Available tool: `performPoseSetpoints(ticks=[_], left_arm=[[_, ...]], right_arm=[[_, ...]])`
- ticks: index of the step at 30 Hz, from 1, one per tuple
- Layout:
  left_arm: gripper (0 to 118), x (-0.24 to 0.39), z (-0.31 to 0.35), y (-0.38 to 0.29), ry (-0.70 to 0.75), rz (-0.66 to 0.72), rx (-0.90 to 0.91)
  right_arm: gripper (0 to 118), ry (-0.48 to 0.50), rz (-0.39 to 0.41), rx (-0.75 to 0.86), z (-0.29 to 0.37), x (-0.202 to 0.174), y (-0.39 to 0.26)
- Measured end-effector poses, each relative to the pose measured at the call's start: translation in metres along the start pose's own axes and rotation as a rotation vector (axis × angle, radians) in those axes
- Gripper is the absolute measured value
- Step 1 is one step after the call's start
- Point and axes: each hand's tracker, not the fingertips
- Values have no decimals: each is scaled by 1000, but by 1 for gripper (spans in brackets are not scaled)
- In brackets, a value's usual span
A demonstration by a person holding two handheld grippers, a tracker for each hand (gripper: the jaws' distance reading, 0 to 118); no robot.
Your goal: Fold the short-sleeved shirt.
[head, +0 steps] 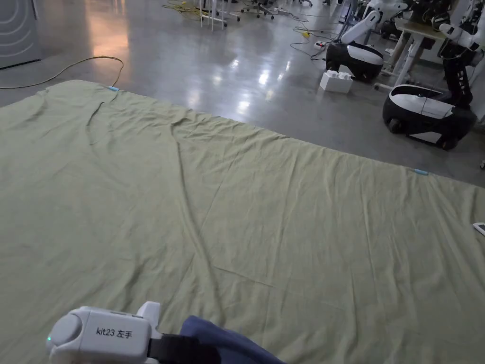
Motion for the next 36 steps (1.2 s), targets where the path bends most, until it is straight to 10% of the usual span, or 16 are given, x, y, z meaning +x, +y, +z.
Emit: performPoseSetpoints(ticks=[16, 36], left_arm=[[27, 18, 181, 109, 347, -69, 69], [31, -24, 326, 170, 887, -37, 129]], right_arm=[[1, -129, -44, 289, 19, 78, 139], [2, -106, -62, 238, 5, 74, 131]])
